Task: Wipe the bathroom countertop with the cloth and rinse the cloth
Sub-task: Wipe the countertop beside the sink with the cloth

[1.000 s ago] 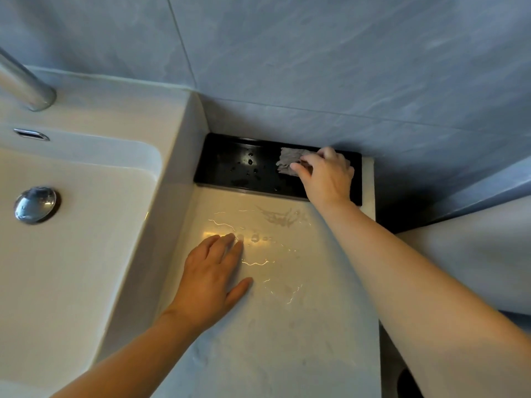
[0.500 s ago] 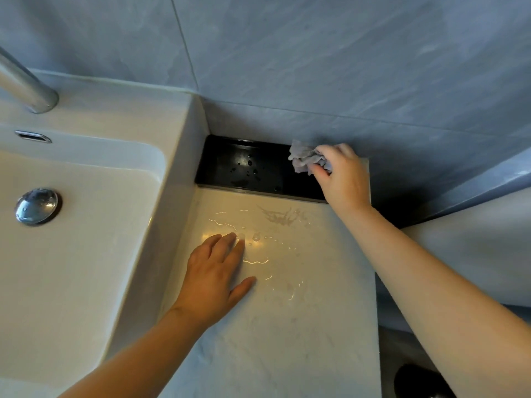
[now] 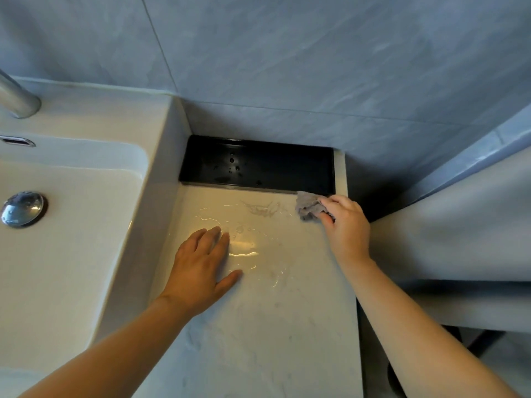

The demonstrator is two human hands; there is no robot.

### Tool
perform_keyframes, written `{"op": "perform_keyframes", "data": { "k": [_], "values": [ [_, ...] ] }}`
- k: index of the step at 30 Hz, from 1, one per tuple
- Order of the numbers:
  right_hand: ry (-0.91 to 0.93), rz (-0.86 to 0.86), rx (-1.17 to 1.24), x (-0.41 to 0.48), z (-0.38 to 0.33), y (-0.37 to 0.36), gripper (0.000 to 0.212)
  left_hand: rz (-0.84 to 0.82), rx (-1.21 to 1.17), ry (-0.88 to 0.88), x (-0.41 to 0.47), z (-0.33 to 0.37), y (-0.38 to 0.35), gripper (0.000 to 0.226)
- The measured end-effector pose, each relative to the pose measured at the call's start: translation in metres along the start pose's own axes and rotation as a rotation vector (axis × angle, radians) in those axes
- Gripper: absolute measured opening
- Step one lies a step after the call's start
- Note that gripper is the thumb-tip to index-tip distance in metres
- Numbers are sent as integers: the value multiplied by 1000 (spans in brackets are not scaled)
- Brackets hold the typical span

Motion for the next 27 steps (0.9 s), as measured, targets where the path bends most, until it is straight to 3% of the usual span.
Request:
{"op": "perform_keyframes", "data": {
  "k": [4,13,18,23,27],
  "values": [
    [-5,26,4,-12,-5,-6,29,-13,7,-2,1,1,1,91],
    [28,-89,85,-90,-16,-6,33,19,-75,-16,-1,2,11,89],
    [-67,-311,313,-96,-21,8,25,135,-231,39,-14,4,19,62],
    [-52,-136,272,-46,-32,26,30,135,-212,20,-50,-2,2,66],
    [-12,-100,119,-1,-44,-5,29,136,-195,132,-65,-8,-8,81]
  ]
}}
Point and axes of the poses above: each hand's wrist, its own x-axis towards the middle knuckle, its own y-axis out of the back of the hand, z = x × y, the point moved 2 cm from there along x, towards the middle knuckle, and after that the axes turned 10 degrees about -y, right-handed, at the moved point
